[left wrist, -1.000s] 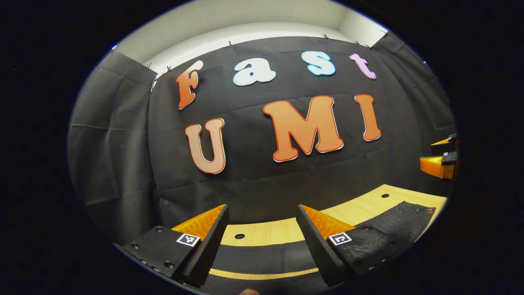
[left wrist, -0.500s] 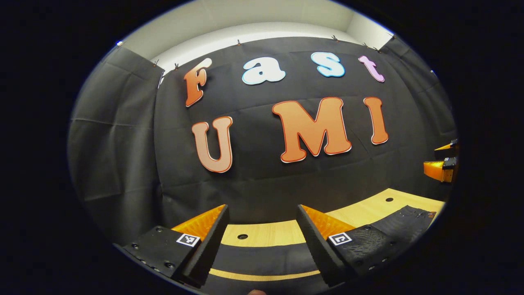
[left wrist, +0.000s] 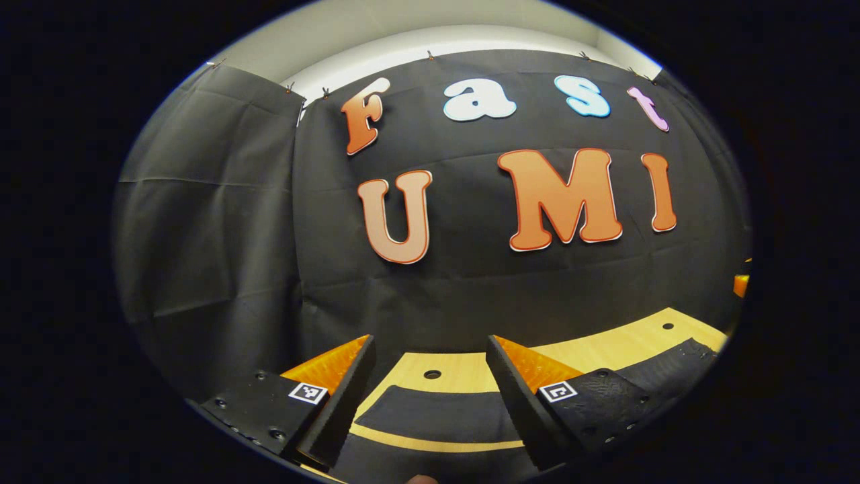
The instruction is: Grasp the waist and the cuffs of the jeans and fold them to make the two legs overlap; first hold the waist and fold one-third of the jeans toward the cuffs, then hold the cuffs and fold the remaining one-third in the same direction to finish folding.
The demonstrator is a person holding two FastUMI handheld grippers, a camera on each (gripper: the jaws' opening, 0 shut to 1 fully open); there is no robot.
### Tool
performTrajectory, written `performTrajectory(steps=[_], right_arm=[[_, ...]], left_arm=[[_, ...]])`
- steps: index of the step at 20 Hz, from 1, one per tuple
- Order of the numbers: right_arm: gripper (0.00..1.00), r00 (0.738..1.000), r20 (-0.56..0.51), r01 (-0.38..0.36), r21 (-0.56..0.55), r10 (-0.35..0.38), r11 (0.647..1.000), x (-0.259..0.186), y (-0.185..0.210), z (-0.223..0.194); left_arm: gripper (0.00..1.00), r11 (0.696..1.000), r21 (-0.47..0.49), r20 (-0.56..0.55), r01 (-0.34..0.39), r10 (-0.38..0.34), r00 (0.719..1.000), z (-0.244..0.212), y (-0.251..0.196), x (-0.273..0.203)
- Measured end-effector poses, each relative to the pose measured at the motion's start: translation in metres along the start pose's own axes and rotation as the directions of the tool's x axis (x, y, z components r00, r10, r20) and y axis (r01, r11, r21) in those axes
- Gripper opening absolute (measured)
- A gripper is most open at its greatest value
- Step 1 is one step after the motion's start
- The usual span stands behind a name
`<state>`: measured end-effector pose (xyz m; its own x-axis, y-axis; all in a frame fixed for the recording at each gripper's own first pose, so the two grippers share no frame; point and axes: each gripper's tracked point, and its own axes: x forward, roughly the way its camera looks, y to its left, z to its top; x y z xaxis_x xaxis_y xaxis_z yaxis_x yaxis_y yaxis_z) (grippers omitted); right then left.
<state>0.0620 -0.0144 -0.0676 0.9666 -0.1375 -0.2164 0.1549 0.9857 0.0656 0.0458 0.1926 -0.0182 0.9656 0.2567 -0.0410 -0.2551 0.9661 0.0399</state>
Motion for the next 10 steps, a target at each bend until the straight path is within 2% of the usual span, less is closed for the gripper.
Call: performTrajectory(steps=[5,10], right_arm=[[0.97,0.999,-0.037,0.026,-0.018,-0.026,1.000,0.005,-0.010,-0.010],[0.98,0.998,-0.054,0.017,-0.026,-0.018,1.000,0.009,-0.003,-0.013]], left_arm=[[0.99,1.000,-0.002,-0.039,-0.028,0.028,0.999,-0.015,0.024,-0.002],[0.99,0.998,-0.009,-0.068,-0.065,0.064,0.996,-0.026,0.045,-0.004]])
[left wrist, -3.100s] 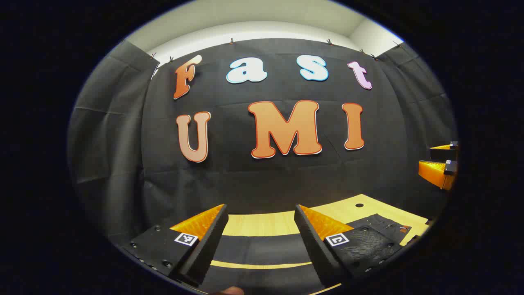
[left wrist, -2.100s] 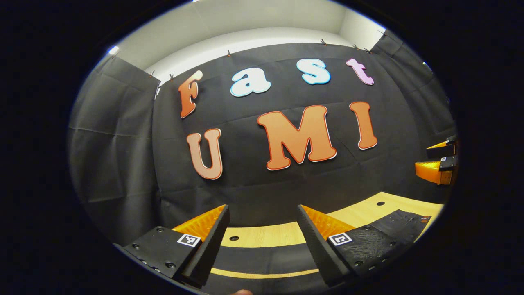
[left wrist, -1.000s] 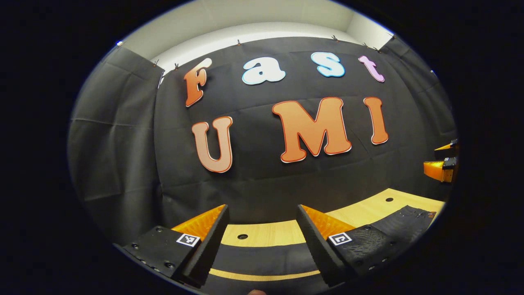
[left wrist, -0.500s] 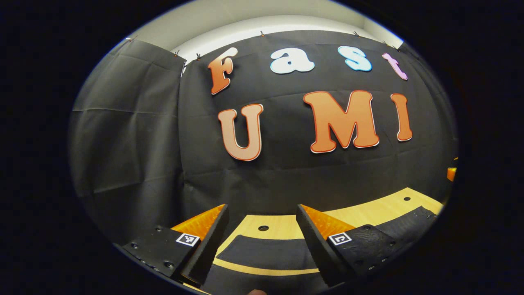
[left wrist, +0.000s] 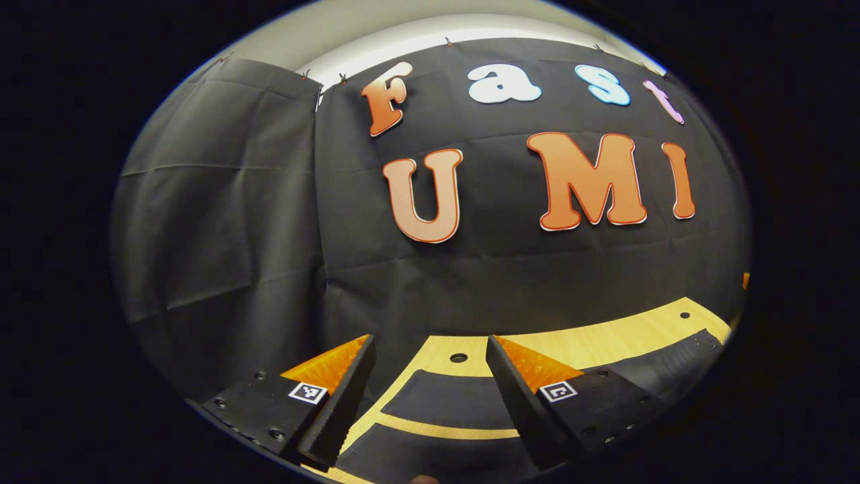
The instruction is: Grasp the waist and the cuffs of the jeans and fold them to make the two legs overlap; first hold the waist and fold one-third of the jeans toward the cuffs, then hold the cuffs and fold the remaining one-third in the same direction to finish folding.
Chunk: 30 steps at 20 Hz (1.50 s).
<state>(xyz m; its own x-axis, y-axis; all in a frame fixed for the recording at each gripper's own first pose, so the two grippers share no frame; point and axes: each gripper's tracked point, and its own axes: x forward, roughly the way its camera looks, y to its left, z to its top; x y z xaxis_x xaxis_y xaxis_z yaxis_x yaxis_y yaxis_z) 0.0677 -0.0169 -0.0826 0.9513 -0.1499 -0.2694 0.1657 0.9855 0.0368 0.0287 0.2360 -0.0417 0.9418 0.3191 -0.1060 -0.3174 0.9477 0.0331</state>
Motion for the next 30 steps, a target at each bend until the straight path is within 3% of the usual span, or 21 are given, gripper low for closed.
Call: performTrajectory(steps=[5,9,13,17,22,24,27,30], right_arm=[[0.97,0.998,0.058,-0.038,0.000,0.038,0.999,0.000,0.021,0.016],[0.97,0.997,-0.072,-0.016,0.055,0.020,0.998,0.010,0.008,-0.024],[0.98,0.966,-0.255,0.016,0.198,0.036,0.980,0.015,-0.002,-0.072],[0.98,0.940,-0.341,0.081,0.223,0.000,0.971,0.014,-0.015,-0.094],[0.98,0.879,-0.476,0.174,0.260,-0.031,0.950,0.006,-0.019,-0.126],[1.00,0.847,-0.529,0.222,0.258,-0.055,0.940,-0.001,-0.017,-0.141],[0.99,0.809,-0.584,0.272,0.264,-0.071,0.925,-0.013,-0.014,-0.162],[0.98,0.758,-0.649,0.303,0.266,-0.062,0.915,-0.022,-0.009,-0.181]], left_arm=[[0.99,0.999,-0.017,0.020,0.051,-0.050,0.999,0.005,-0.025,0.000],[0.98,0.995,-0.089,-0.173,0.053,-0.068,0.983,-0.054,-0.017,0.002],[1.00,0.977,-0.207,-0.431,-0.042,-0.053,0.901,-0.133,0.013,0.002],[0.98,0.980,-0.181,-0.549,-0.079,-0.034,0.835,-0.178,0.044,0.001],[0.98,0.936,-0.301,-0.730,-0.181,-0.105,0.675,-0.246,0.068,-0.008],[0.98,0.926,-0.299,-0.805,-0.232,-0.114,0.583,-0.271,0.069,-0.017],[0.98,0.907,-0.317,-0.857,-0.276,-0.149,0.494,-0.292,0.069,-0.018],[0.98,0.873,-0.331,-0.905,-0.358,-0.185,0.384,-0.311,0.068,-0.023]])
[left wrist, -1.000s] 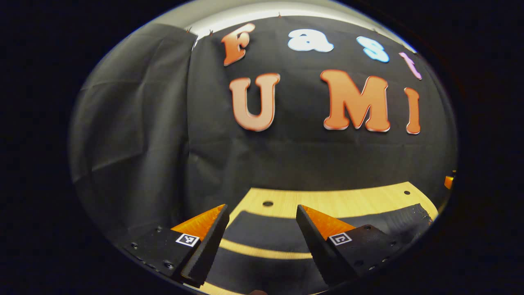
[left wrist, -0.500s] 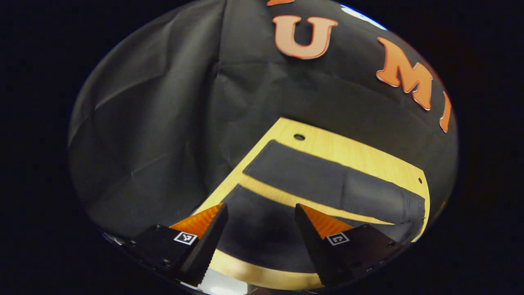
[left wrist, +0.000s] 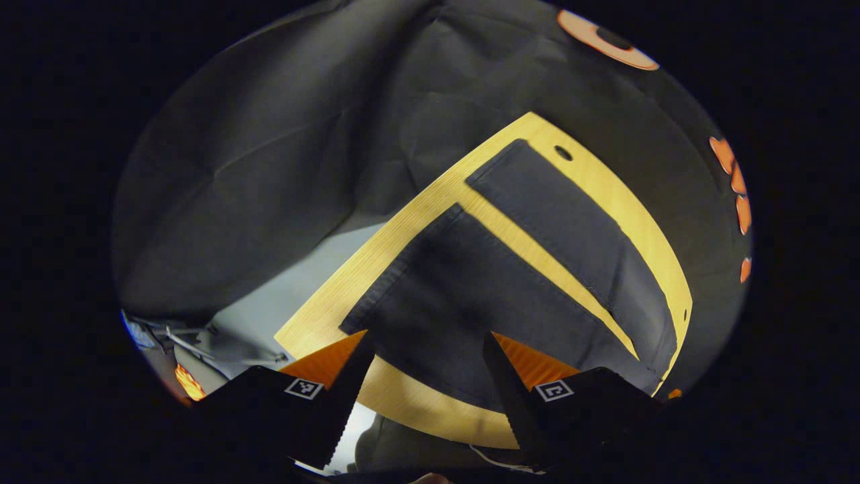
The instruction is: Grasp the waist and the cuffs of the jeans and fold them to make the two legs overlap; first hold the waist and fold one-third of the jeans toward the cuffs, then hold the cuffs and fold the remaining one-third in the same direction to finish folding.
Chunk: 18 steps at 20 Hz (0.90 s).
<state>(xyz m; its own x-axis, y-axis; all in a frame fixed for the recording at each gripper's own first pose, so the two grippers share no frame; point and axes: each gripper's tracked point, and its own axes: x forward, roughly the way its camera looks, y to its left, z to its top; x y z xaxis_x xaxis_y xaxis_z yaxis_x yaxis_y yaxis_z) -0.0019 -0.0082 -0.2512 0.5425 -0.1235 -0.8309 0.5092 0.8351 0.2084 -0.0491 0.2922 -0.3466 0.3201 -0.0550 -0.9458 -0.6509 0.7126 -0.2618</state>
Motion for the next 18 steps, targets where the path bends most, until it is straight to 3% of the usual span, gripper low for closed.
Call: performTrajectory(steps=[7,10,18], right_arm=[[0.98,0.983,-0.184,0.029,0.069,-0.015,0.997,0.047,-0.037,-0.015],[0.98,0.969,-0.243,0.068,0.115,-0.038,0.991,0.066,-0.062,-0.016],[0.97,0.904,-0.414,0.214,0.211,-0.111,0.954,0.116,-0.111,-0.044]], left_arm=[[0.99,0.973,-0.205,-0.164,-0.102,0.068,0.984,-0.036,0.027,0.038],[0.98,0.965,-0.219,-0.173,-0.142,0.105,0.979,-0.032,0.028,0.049],[0.98,0.937,-0.244,-0.240,-0.248,0.190,0.952,-0.035,0.033,0.054]])
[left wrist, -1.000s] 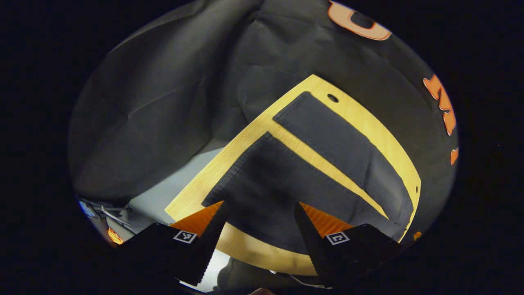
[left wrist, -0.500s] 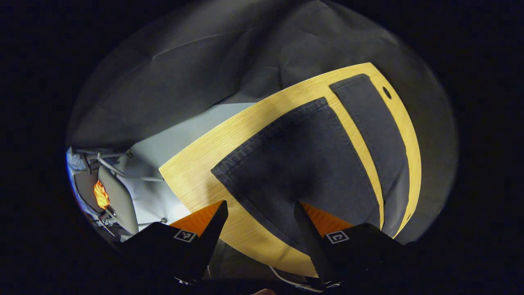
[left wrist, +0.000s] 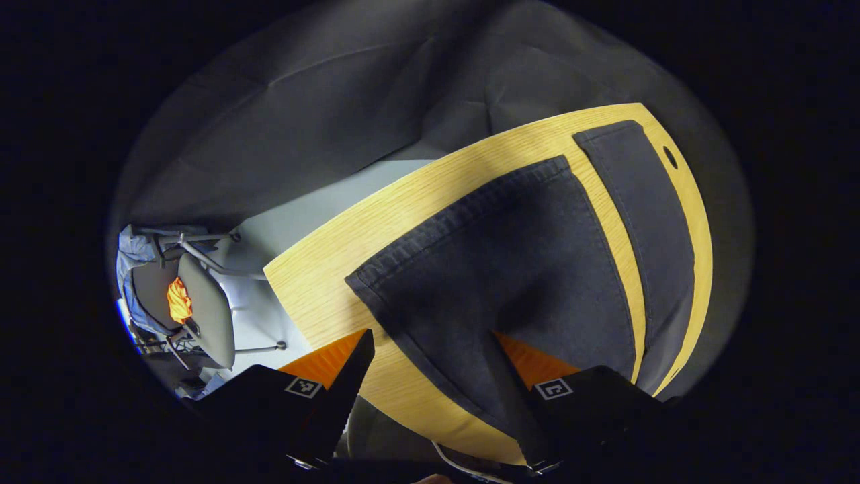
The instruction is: Grasp the waist and the cuffs of the jeans and fold them to make the two legs overlap; first hold the waist and fold one-third of the jeans toward the cuffs, then hold the cuffs and fold the remaining one-third in the same direction to finish folding.
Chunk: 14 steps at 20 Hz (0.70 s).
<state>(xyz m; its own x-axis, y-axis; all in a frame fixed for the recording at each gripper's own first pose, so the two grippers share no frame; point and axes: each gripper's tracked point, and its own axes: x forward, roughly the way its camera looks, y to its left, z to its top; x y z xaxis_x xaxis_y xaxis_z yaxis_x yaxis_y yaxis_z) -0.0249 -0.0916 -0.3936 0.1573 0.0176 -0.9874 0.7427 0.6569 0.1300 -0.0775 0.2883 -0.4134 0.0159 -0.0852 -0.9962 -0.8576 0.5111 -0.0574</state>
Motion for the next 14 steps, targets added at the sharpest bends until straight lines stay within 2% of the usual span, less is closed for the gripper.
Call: performTrajectory(steps=[4,9,10,11,13,14], right_arm=[[0.96,1.000,-0.031,0.005,0.038,-0.004,0.999,0.014,0.000,0.004],[0.93,0.996,-0.061,0.058,-0.043,-0.060,0.997,0.020,0.006,0.009],[0.84,0.995,-0.074,0.061,-0.026,-0.063,0.998,0.018,0.008,0.008],[0.85,0.994,-0.085,0.061,-0.010,-0.061,0.998,0.019,0.007,0.007],[0.80,0.994,-0.092,0.051,0.000,-0.051,0.999,0.019,0.007,0.007],[0.67,0.995,-0.087,0.042,0.018,-0.041,0.999,0.019,0.009,0.008]], left_arm=[[0.99,0.999,-0.053,-0.013,-0.010,0.009,1.000,0.000,0.002,0.006],[0.97,0.998,-0.057,-0.013,-0.014,0.014,1.000,0.003,0.003,0.010],[0.97,0.998,-0.062,-0.013,-0.014,0.013,1.000,0.003,0.003,0.011],[0.97,0.998,-0.060,-0.016,-0.012,0.011,1.000,0.004,0.003,0.009],[0.97,0.998,-0.055,-0.018,-0.007,0.006,1.000,0.003,0.002,0.009],[0.94,0.999,-0.035,-0.022,-0.003,0.002,1.000,0.002,0.001,0.008]])
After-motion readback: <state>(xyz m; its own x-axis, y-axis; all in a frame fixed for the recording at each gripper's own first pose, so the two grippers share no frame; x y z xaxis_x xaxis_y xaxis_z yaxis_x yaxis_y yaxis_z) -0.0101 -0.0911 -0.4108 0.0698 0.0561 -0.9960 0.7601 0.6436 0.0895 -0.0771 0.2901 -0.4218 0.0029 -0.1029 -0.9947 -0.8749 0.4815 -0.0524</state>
